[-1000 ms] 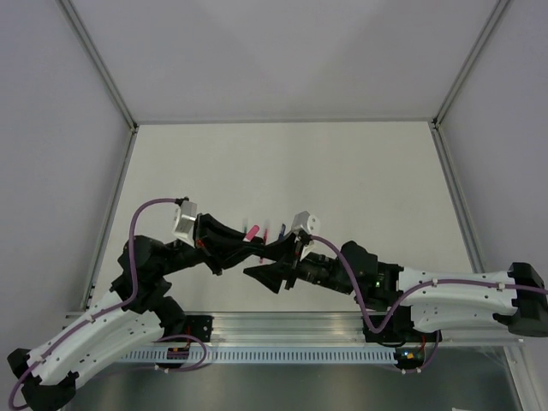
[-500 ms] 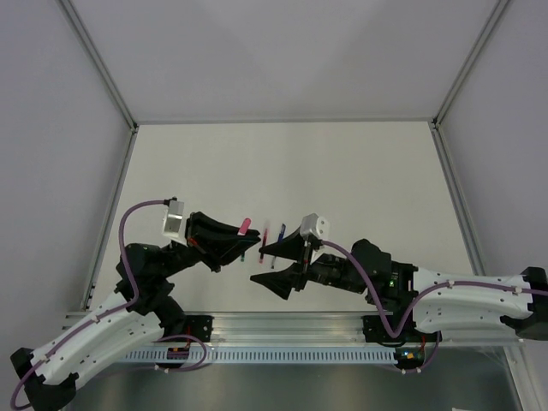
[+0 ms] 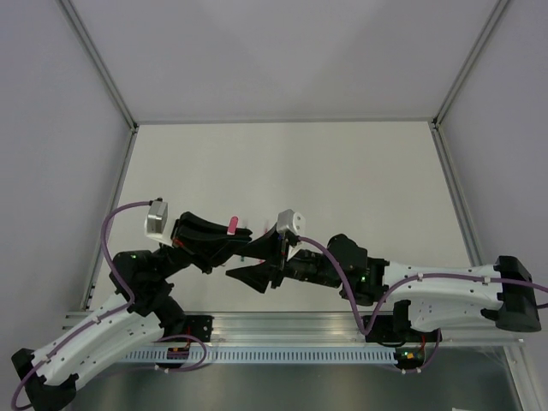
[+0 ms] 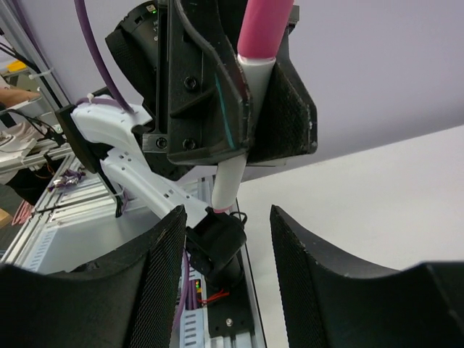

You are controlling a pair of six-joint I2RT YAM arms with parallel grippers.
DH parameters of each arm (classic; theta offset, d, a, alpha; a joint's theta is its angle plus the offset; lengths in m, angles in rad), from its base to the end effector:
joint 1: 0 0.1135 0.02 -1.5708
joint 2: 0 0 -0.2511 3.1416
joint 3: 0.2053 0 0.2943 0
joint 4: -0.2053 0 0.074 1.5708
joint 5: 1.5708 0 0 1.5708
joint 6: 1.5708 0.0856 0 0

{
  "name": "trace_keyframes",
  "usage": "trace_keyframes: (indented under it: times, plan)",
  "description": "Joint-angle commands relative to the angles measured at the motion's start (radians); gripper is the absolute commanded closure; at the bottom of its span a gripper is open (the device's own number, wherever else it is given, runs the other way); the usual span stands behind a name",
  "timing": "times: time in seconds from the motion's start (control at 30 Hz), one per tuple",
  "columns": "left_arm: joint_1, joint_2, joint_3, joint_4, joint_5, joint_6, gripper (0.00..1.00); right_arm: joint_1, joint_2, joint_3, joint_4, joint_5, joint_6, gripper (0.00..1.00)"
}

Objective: Insert the pens into the pen caps

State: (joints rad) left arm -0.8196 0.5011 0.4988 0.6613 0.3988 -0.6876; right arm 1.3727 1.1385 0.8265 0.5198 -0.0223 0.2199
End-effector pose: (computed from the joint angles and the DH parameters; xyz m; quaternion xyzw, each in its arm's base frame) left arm 0.1183 -0.1754 0.3871 0.2059 0.4189 -0.6658 0.5821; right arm 0.0697 0.3568 0.3431 -0.3506 0.5234 0.5600 0.5381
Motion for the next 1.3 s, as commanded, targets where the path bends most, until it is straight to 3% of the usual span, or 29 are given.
trace_keyframes:
  times: [0.0,0.7,1.0,1.27]
  plan:
    - [0.004,-0.027,-0.008,0.032,-0.023,-0.010,0.98,0.005,0.041,0.052,0.109,-0.034,0.030,0.44]
    - [0.002,-0.073,-0.032,-0.006,-0.052,0.028,0.98,0.006,0.147,0.095,0.236,-0.064,0.098,0.56]
    - [0.004,-0.085,-0.032,-0.020,-0.055,0.036,0.98,0.006,0.129,0.062,0.246,-0.038,0.099,0.89]
    - [0.002,-0.095,-0.036,-0.035,-0.052,0.040,0.98,0.005,0.047,-0.013,0.244,0.016,0.079,1.00]
